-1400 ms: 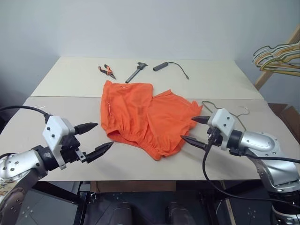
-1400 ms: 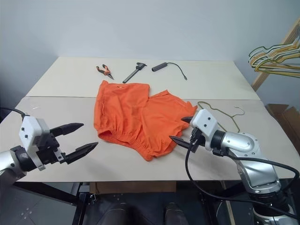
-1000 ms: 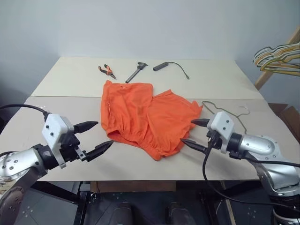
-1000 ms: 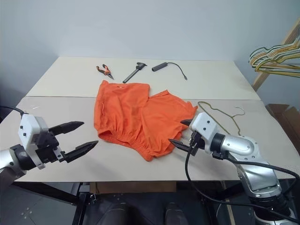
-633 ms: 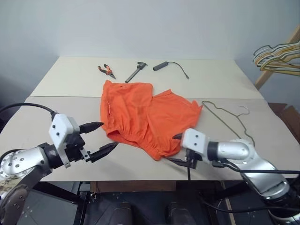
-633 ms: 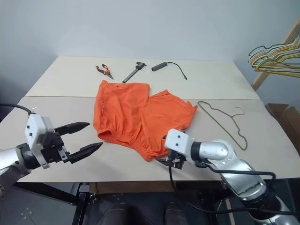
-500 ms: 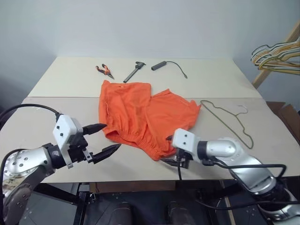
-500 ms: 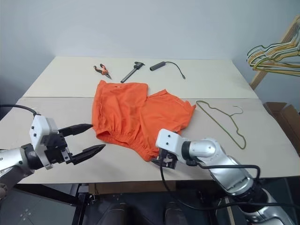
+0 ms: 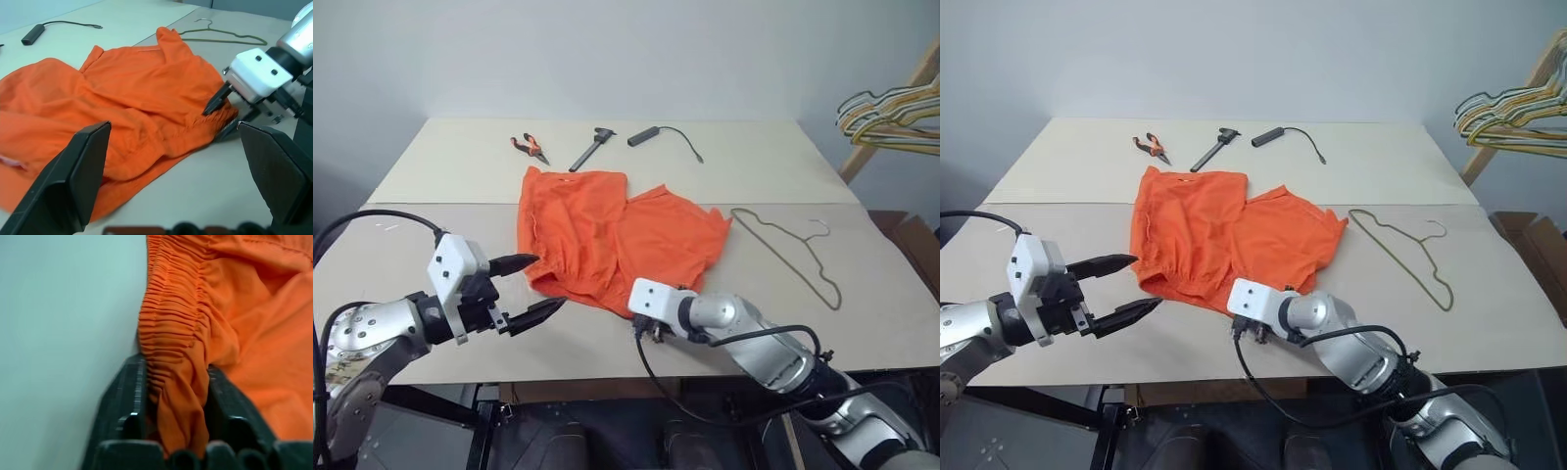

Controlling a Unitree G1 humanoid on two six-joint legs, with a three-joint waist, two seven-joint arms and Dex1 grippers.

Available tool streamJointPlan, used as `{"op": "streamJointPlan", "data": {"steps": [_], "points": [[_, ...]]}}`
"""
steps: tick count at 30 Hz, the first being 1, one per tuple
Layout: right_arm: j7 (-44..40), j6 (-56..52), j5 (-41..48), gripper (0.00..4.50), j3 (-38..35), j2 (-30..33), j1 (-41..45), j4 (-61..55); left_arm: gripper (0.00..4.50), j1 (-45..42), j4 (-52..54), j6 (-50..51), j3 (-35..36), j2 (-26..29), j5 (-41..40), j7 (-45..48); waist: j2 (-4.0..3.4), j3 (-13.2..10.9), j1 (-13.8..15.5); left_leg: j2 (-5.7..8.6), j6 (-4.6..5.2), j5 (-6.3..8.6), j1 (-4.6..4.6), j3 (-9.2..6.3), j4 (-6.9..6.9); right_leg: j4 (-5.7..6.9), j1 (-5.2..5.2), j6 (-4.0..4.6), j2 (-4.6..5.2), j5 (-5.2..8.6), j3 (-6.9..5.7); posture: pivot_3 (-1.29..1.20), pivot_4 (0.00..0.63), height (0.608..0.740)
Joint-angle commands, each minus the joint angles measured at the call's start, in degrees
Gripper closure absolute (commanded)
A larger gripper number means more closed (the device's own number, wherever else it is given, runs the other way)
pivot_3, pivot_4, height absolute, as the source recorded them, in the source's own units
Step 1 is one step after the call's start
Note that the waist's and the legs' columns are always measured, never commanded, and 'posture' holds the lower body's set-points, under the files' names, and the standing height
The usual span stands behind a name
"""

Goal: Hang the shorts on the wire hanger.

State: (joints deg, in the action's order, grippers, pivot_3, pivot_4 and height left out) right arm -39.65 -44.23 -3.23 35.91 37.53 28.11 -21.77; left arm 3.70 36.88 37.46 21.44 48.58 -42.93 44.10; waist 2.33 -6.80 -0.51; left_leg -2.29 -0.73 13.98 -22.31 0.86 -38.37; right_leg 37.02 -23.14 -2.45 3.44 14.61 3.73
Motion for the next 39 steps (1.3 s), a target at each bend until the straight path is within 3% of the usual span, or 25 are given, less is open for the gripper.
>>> {"op": "streamJointPlan", "data": {"steps": [1, 2, 5, 8, 12, 18, 21, 25, 29, 38, 39], "points": [[-7.93, 14.79, 1.34, 4.21, -6.64, 8.45, -0.97, 3.33, 0.0, -1.13, 0.29, -1.51, 0.03, -0.13, 0.16, 0.28, 0.01, -0.01, -0.14, 0.0, 0.0, 0.0, -0.01, 0.01, 0.0, -0.01, -0.01, 0.0, 0.0, 0.0, 0.0, -0.02, 0.106, 0.74], [-10.2, 21.01, 1.12, 4.47, -7.73, 11.08, -0.95, 6.24, 0.0, -1.42, 0.08, -1.63, -0.32, -0.21, 0.34, 0.28, 0.01, -0.01, -0.27, -0.01, 0.0, 0.0, 0.0, 0.02, 0.0, -0.02, 0.0, -0.01, -0.01, 0.0, 0.0, -0.02, 0.104, 0.74], [-14.31, 38.58, 0.06, 4.5, -9.86, 14.88, 0.69, 16.73, 0.0, -2.15, -0.48, -1.98, -1.07, -0.4, 0.68, 0.58, 0.01, -0.01, -0.76, -0.03, 0.0, 0.0, 0.04, 0.05, 0.05, -0.02, 0.0, -0.01, -0.05, 0.0, 0.01, -0.03, 0.103, 0.74], [-8.33, 46.39, -8.76, 4.5, -9.72, 14.88, 5.14, 26.67, 0.0, -2.81, -1.02, -2.38, -1.82, -0.53, 1.09, 0.88, 0.01, -0.01, -2.08, -0.13, 0.0, 0.0, 0.06, 0.12, 0.07, 0.0, -0.02, 0.01, -0.14, -0.01, 0.07, -0.04, 0.098, 0.74], [-10.51, 43.98, -8.88, 3.15, -13.1, 16.1, 5.03, 26.35, 0.0, -3.23, -1.26, -2.84, -2.72, -0.63, 1.53, 1.28, -0.01, -0.02, -2.22, -0.14, 0.0, 0.0, 0.02, 0.16, 0.09, 0.02, -0.1, 0.02, -0.16, -0.02, 0.15, -0.04, 0.095, 0.74], [-18.13, 30.86, -0.87, 1.05, -21.19, 20.65, -7.42, 5.14, 0.0, -3.04, -1.33, -3.16, -2.61, -0.43, 1.7, 1.73, -0.01, -0.02, -1.45, -0.12, 0.13, 0.09, -0.08, 0.15, 0.14, -0.06, -0.12, -0.01, -0.08, 0.0, 0.12, -0.04, 0.093, 0.74], [-14.67, 15.81, 0.73, 0.01, -22.24, 14.75, -8.17, -6.77, 0.0, -3.16, -1.53, -3.25, -2.71, -0.43, 1.91, 2.15, 0.0, -0.02, -2.27, -0.14, 0.13, 0.1, -0.01, 0.2, 0.13, -0.01, -0.1, 0.0, -0.09, -0.02, 0.17, -0.04, 0.093, 0.74], [-9.66, -0.88, -2.16, 0.01, -15.62, 4.5, -3.27, -15.17, 0.0, -3.77, -2.27, -3.5, -3.4, -0.46, 2.3, 2.73, -0.01, -0.02, -2.85, -0.3, 0.08, 0.06, 0.23, 0.18, 0.11, 0.1, -0.01, 0.03, -0.31, -0.03, 0.22, -0.06, 0.094, 0.74], [-3.66, -14.75, -5.52, 0.01, -4.72, -7.04, 4.55, -13.63, 0.0, -4.71, -3.24, -3.73, -4.02, -0.3, 2.6, 3.48, 0.0, -0.01, -3.24, -0.31, 0.02, 0.03, 0.18, 0.17, 0.1, 0.11, -0.06, 0.1, -0.34, -0.07, 0.21, -0.06, 0.094, 0.74], [5.68, -23.42, -13.29, 0.01, 14.1, -17.81, 16.46, 1.75, 0.0, -4.45, -3.53, -4.01, -3.56, -0.46, 3.32, 3.56, 0.02, 0.01, -3.51, -0.23, 0.02, 0.03, -0.32, 0.16, 0.11, 0.18, -0.59, 0.13, -0.22, -0.09, 0.16, -0.05, 0.09, 0.74], [6.35, -23.16, -13.82, 0.37, 14.65, -18.15, 16.79, 2.75, 0.0, -4.33, -3.41, -4.02, -3.52, -0.54, 3.38, 3.48, 0.03, 0.01, -3.49, -0.23, 0.02, 0.03, -0.39, 0.16, 0.11, 0.23, -0.7, 0.13, -0.22, -0.1, 0.16, -0.04, 0.089, 0.74]]}}
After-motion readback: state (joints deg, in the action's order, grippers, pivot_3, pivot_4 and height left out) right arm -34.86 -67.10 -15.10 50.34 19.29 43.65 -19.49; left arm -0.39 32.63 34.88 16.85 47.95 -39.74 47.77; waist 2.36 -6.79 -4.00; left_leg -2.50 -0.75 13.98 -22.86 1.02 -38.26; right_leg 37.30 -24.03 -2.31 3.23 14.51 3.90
